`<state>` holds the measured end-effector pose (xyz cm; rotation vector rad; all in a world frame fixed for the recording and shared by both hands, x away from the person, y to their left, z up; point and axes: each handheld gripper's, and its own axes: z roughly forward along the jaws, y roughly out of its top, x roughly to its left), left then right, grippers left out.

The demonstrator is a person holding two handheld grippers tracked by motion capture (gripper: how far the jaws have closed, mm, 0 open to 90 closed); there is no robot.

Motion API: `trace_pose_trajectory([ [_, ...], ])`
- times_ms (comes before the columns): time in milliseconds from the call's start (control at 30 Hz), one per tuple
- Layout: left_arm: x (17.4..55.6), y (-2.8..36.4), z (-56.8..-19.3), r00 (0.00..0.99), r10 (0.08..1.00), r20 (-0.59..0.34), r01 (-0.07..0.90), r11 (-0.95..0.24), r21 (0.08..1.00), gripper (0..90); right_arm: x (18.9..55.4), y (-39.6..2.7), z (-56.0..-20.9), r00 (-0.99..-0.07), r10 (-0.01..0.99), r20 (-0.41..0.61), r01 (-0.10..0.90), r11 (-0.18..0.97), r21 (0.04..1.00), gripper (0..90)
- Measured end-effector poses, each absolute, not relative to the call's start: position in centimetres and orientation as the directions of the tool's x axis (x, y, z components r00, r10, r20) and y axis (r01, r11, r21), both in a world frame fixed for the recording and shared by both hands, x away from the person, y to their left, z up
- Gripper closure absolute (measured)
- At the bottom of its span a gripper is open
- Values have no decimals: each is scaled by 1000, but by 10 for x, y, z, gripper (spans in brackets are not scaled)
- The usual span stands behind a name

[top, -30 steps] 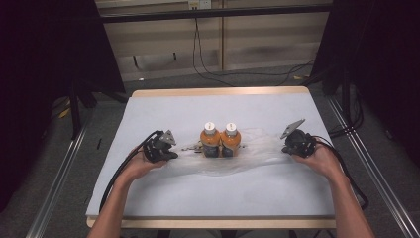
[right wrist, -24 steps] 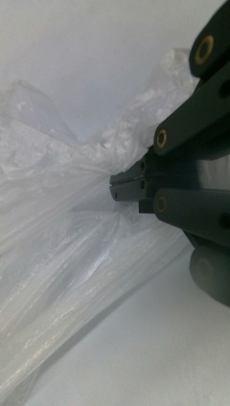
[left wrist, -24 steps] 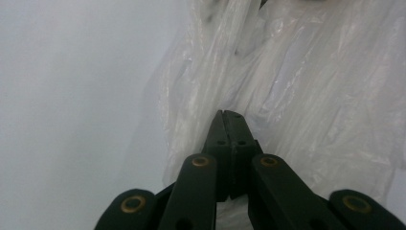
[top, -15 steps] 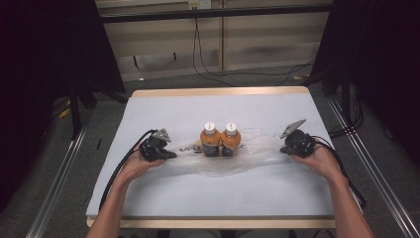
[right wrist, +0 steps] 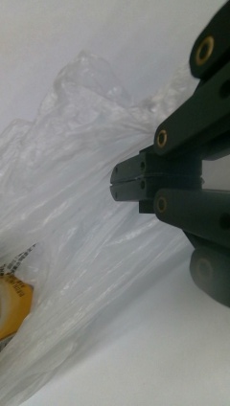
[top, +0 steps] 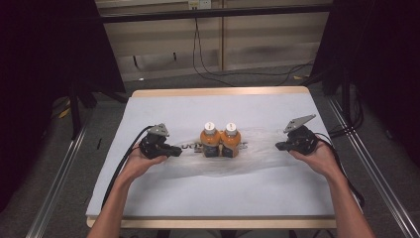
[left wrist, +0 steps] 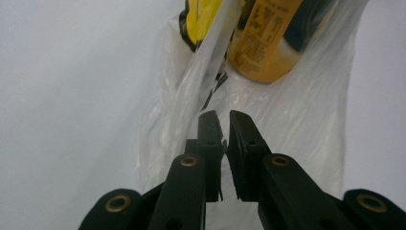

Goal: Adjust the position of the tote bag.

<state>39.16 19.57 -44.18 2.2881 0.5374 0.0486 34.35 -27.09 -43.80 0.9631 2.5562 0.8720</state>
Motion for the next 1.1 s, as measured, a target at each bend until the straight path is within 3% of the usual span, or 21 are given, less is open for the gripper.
trace_pose_trajectory([
  [200, 388, 191, -431, 916, 373, -150, 353, -570, 742, 818, 342, -265, -434, -744, 666, -46, 492, 594, 636, 900],
  [400, 381, 181, -421, 930, 341, -135, 313, -545, 778, 900, 340, -261, -424, -753, 657, -19, 469, 557, 685, 900],
  [733, 369, 151, -419, 947, 273, -170, 292, -507, 811, 900, 339, -243, -412, -778, 629, 18, 434, 516, 738, 900],
  [1100, 357, 116, -422, 959, 245, -146, 255, -507, 824, 900, 345, -211, -411, -805, 591, 48, 415, 505, 756, 900],
])
